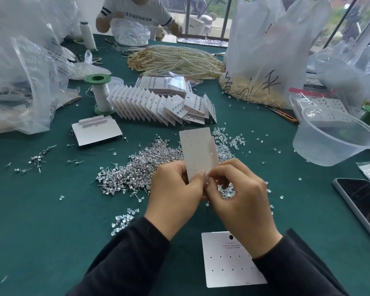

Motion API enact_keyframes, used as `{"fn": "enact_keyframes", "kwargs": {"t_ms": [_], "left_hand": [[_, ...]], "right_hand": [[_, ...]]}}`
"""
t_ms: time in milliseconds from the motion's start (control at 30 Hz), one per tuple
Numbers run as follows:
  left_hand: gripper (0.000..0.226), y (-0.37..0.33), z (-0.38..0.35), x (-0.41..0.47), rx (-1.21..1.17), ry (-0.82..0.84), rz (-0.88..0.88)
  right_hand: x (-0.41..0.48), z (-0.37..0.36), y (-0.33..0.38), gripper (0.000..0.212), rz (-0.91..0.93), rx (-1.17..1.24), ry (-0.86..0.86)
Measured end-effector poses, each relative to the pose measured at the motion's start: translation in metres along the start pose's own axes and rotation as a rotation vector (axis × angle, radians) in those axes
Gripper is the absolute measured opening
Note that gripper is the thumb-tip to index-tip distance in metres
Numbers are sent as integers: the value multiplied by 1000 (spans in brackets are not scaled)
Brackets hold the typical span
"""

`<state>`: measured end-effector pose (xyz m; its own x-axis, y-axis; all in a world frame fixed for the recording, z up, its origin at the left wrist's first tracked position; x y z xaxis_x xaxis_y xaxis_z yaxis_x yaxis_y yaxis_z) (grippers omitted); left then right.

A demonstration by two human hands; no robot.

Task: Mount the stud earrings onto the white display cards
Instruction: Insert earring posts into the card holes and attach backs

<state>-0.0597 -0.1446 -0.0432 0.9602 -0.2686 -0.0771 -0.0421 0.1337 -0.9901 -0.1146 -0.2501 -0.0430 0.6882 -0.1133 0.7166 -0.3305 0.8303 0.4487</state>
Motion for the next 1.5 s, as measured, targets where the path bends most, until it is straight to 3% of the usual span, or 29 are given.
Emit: {"fn": "enact_keyframes", "kwargs": {"t_ms": [133,233,367,433,500,567,633,733,867,967,1067,1167,1333,1500], "left_hand": [[14,0,0,1,16,5,2],[16,-7,4,2,-128,132,79],[52,-18,20,4,-222,371,161],[56,-18,31,7,-19,283,73],[39,-15,42,10,323,191,-70],[16,-12,47,10,579,273,-109],[9,-9,47,7,716,385,-109],[9,-7,47,7,817,383,-135],[11,-4,47,9,838,354,-141],[15,-3,47,9,867,354,-141],[21,-6,43,7,779,302,-204],[18,-15,37,5,504,151,-328],[19,-22,28,0,2,95,-310],[21,-24,16,-6,-42,18,-428]], "right_hand": [[0,0,0,6,16,15,17],[0,0,0,6,28,0,-6],[2,7,-1,7,-2,74,-117],[4,13,-3,9,-51,157,-168],[5,19,-7,11,-132,261,-215],[7,23,-11,11,-248,383,-248],[7,25,-15,11,-361,515,-267],[5,28,-22,21,-521,707,-283],[7,28,-24,8,-691,1041,-277],[9,27,-24,16,-771,1208,-227],[10,27,-23,21,-819,1326,-171],[10,25,-20,25,-848,1413,-109],[7,22,-14,24,-833,1466,0],[6,20,-8,24,-878,1477,42]]}}
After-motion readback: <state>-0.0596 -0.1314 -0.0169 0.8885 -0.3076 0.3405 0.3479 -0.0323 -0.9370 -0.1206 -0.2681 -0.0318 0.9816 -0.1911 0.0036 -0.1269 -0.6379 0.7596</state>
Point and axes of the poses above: each hand's wrist, its own x-axis towards the middle knuckle, its own z-axis out of the back of the hand, y = z × x, the point moved 1 cm from there along x, towards the middle knuckle, and after that the axes turned 8 degrees about z, right-handed, at the moved point
